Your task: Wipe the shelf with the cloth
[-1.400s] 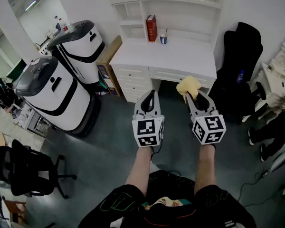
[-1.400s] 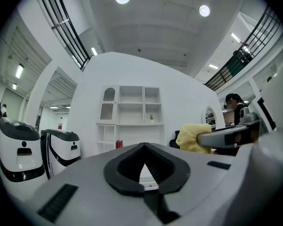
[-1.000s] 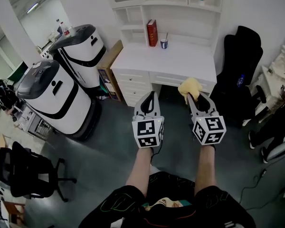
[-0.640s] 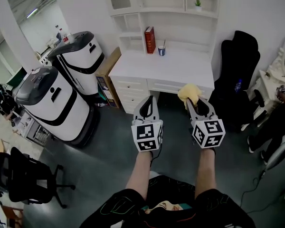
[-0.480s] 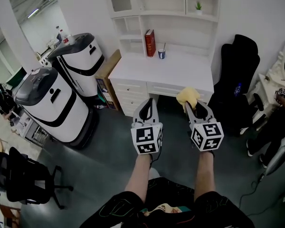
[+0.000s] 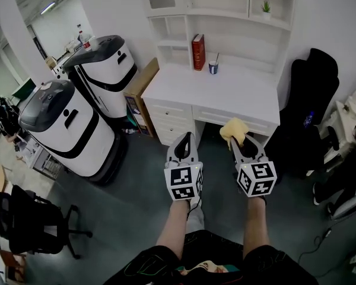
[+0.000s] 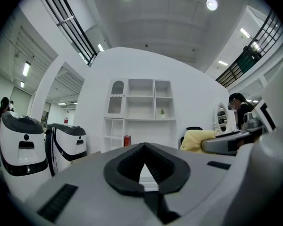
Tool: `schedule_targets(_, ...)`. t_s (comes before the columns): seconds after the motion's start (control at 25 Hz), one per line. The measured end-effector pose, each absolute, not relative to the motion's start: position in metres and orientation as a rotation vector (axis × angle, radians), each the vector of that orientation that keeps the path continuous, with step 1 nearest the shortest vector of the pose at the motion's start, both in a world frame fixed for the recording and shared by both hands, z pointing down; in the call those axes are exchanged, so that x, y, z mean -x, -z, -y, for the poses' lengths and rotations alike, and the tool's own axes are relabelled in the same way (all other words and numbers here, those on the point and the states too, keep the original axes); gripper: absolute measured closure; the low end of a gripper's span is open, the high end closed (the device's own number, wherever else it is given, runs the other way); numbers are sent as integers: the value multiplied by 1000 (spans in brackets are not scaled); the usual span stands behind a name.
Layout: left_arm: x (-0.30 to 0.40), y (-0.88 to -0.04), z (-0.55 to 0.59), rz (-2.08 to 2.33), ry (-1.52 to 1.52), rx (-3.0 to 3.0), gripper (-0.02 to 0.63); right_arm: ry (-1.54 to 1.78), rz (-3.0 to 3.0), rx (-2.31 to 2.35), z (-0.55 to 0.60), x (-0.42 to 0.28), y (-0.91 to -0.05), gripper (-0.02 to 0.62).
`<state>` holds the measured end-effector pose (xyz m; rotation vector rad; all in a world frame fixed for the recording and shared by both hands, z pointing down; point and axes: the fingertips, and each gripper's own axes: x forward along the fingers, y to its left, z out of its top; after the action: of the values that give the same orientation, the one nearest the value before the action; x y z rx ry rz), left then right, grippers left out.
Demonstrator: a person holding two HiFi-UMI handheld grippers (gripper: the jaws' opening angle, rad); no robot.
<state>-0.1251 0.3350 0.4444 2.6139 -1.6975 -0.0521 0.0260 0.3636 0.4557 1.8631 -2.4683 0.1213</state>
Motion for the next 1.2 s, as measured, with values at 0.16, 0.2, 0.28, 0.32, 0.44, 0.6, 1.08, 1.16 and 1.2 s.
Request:
schedule_targets(0.16, 119, -468, -280, 1660, -4, -2582, 609, -181, 2436, -1867, -315, -32, -478, 481)
schedule_targets(0.2, 117, -473, -266, 1650, -13, -2572, 609, -204, 2421, -1874, -302, -37, -484, 480)
schedule_targets(0.28, 112, -482, -237, 1623, -35, -2565, 609, -240, 2397, -1893, -274, -45, -491, 480)
schedule_targets(0.32, 108, -487, -222, 1605, -46, -2564, 609, -252, 2387, -1901, -259, -49, -493, 481)
schedule_targets(0.44, 103, -499, -176, 1547, -51, -2550, 609, -285, 2361, -1903, -214, -51, -503, 480)
schedule_targets(0.6, 103, -501, -114, 1521, -55, -2551, 609, -294, 2355, -1883, -152, -43, -505, 480)
schedule_targets(1.08, 107, -489, 7, 1477, 33, -2569, 609, -211, 2250, -1925, -48, -47, -487, 480)
schedule_targets(1.16, 103, -486, 19, 1459, 57, -2575, 609, -185, 2239, -1930, -38, -48, -481, 480)
schedule_targets(1.2, 101, -485, 25, 1449, 66, -2578, 609, -175, 2235, -1929, -34, -47, -479, 481)
